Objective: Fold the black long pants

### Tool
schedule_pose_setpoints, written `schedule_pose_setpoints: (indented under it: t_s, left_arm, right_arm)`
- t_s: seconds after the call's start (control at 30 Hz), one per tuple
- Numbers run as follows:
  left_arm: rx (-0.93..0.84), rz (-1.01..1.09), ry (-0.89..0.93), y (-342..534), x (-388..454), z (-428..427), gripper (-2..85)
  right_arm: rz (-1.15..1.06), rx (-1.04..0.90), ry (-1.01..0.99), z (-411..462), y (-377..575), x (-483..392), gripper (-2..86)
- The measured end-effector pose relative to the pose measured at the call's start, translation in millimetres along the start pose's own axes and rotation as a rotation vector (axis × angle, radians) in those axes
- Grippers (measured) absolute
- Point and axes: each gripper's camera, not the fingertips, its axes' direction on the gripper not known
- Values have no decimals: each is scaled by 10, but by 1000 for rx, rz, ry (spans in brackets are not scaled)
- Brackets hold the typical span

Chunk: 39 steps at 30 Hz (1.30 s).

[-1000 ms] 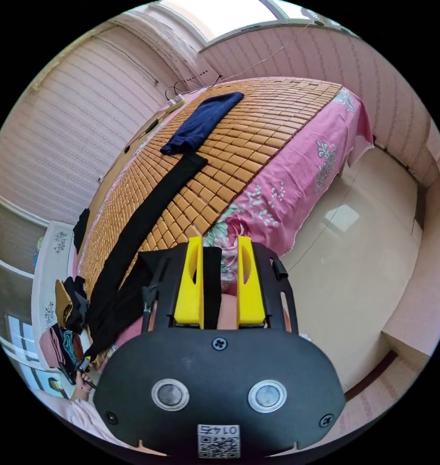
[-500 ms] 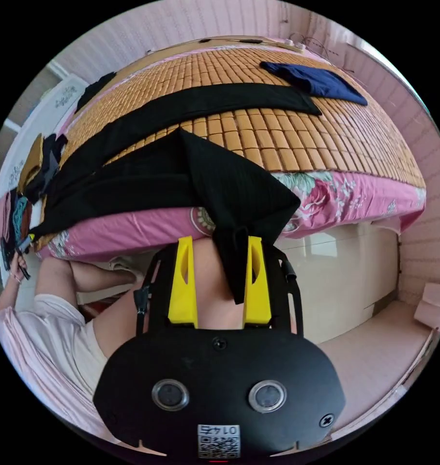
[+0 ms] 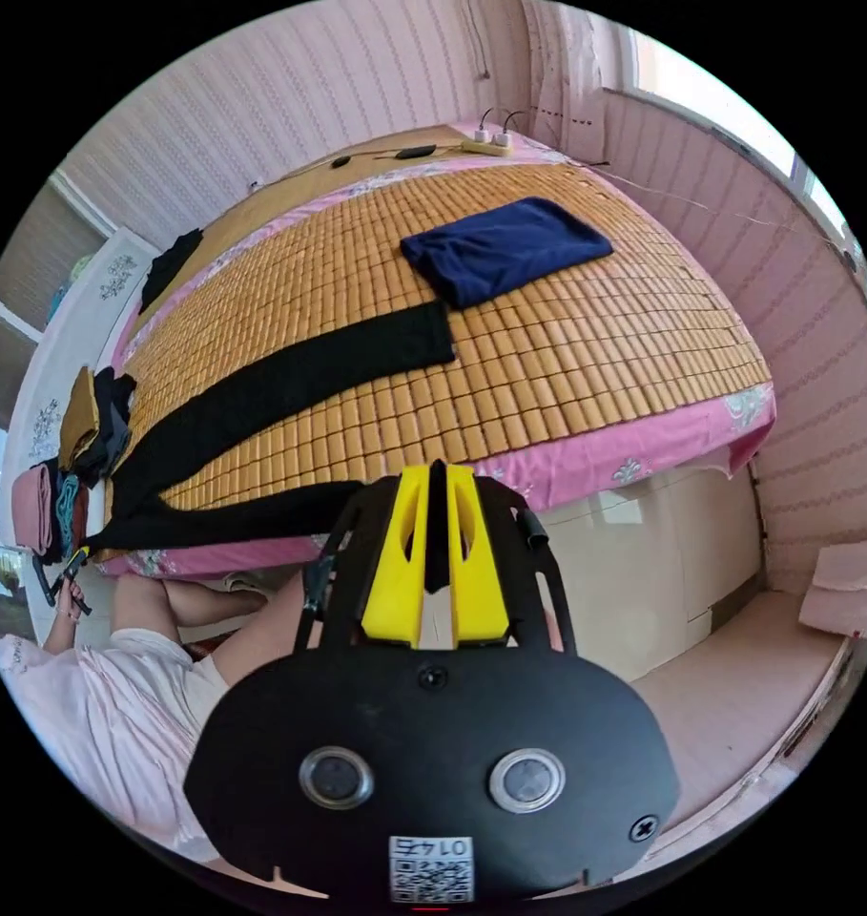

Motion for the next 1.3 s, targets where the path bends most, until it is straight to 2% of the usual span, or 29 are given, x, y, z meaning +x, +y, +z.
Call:
schedule_pose_setpoints:
  t_s: [0.07, 0.17, 0.3, 0.47, 0.6, 0.7, 0.77, 0.87, 0.97, 1.1, 1.3]
  left_arm:
    - [-29, 4, -16, 91, -7, 51, 0]
    - [-53, -46, -13, 162, -51, 90, 11]
    - [-56, -71, 14, 191, -103, 27, 18]
    - [-64, -77, 19, 148, -151, -78, 25]
    - [-92, -91, 11, 114, -187, -49, 20]
    - [-125, -131, 20, 106, -247, 46, 5]
    - [-133, -149, 36, 94, -266, 74, -5]
    - [-65, -111, 6, 45, -230, -78, -8]
    - [-15, -109, -1, 39, -272, -224, -5]
    - [-85, -181, 28, 162, -488, -136, 26]
    - [-54, -307, 139, 588, -843, -260, 53]
  right_arm:
    - [60, 58, 52, -126, -73, 71, 2]
    - [48, 93, -9, -94, -58, -99, 17]
    - [9, 28, 35, 179, 6, -422, 43]
    - [189, 13, -10, 452, -67, -558, 103]
    - [201, -16, 98, 619, -327, -752, 99]
    - [173, -63, 212, 772, -560, -937, 59]
    - [127, -146, 200, 763, -775, -1069, 15]
    - [141, -141, 170, 508, -995, -1142, 10]
    - [226, -114, 83, 367, -1125, -1067, 49]
    - [297, -87, 33, 281, -1143, -1112, 83]
    - [119, -95, 55, 182, -1105, -1784, 73]
